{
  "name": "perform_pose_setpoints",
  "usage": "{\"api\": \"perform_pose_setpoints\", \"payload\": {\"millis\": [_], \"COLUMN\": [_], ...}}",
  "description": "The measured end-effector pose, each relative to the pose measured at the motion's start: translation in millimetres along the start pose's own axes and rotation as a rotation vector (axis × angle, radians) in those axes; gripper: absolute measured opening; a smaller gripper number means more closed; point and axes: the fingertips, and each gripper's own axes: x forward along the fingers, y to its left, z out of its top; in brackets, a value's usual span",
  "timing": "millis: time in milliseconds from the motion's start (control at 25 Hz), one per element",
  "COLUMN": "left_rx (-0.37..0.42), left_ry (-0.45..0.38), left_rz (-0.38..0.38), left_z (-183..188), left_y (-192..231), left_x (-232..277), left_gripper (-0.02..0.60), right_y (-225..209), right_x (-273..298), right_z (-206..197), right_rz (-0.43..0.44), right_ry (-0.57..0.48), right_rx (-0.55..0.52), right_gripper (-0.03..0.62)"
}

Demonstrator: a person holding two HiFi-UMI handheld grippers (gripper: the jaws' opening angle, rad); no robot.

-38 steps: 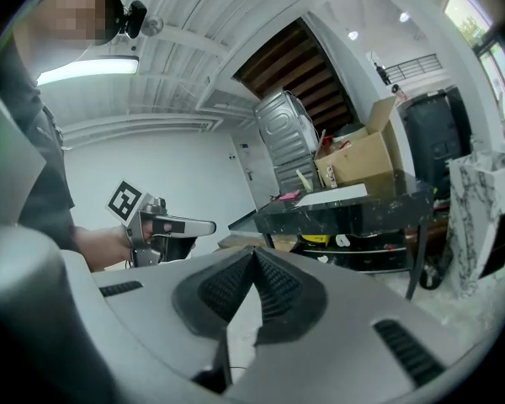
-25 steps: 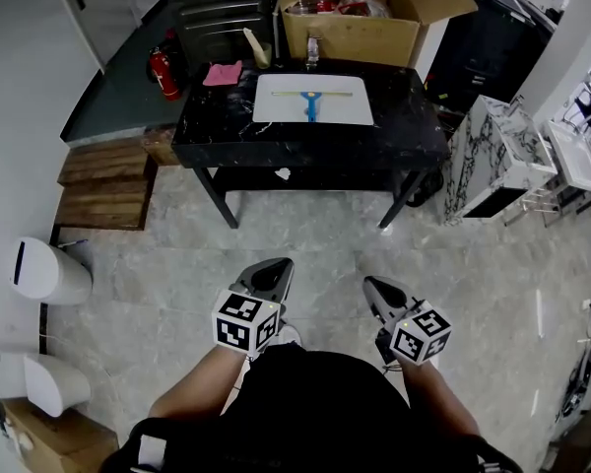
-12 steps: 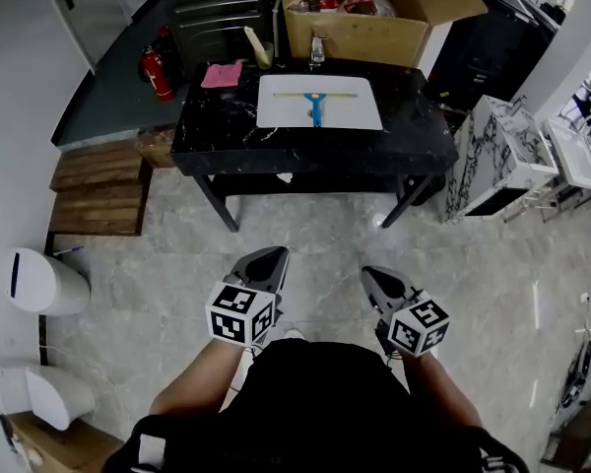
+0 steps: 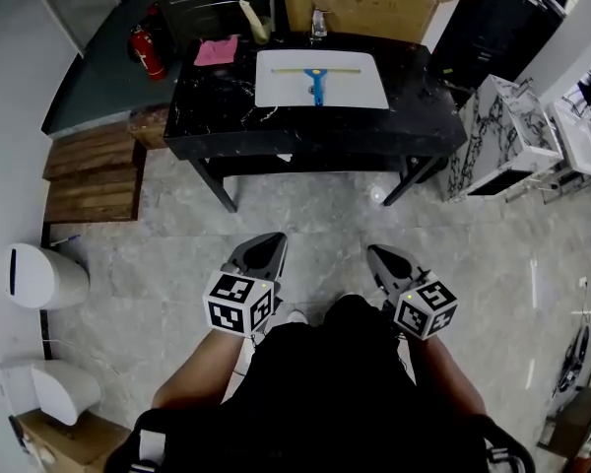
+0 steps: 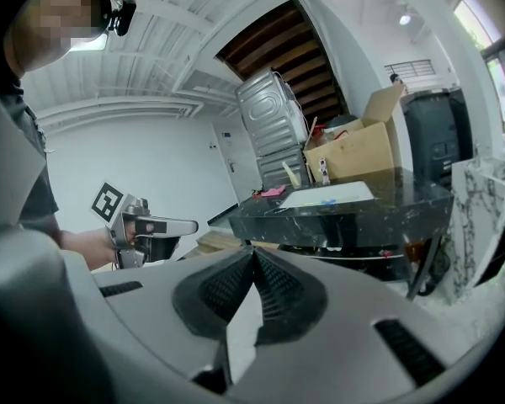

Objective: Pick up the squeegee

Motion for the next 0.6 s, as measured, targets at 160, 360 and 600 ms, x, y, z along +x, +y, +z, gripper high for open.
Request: {"api": "perform_pose_setpoints", "payload": {"millis": [160, 360, 600], "left_rx": [-0.008, -0.017, -0.011], "left_ry": [0.023, 0.029, 0.034], "left_rz": [-0.004, 0.022, 0.055], "left_z": [-3.2, 0.2, 22.6], "left_y": [1.7, 14.3, 27.0], "left_x": [14.8, 41.6, 78.3], "left_gripper": [0.017, 0.017, 0.017], "right_y": [-13.1, -37.9, -71.7], "right_x": [9.4, 33.8, 73.7], "right_z": [-0.1, 1.9, 39.9], "right_rz": [0.003, 0.031, 0.083], "right_ry": [0.01, 0.027, 0.015], "right_rx": [0.018, 0.026, 0.007], "right_gripper": [0.009, 0.009, 0.009]}}
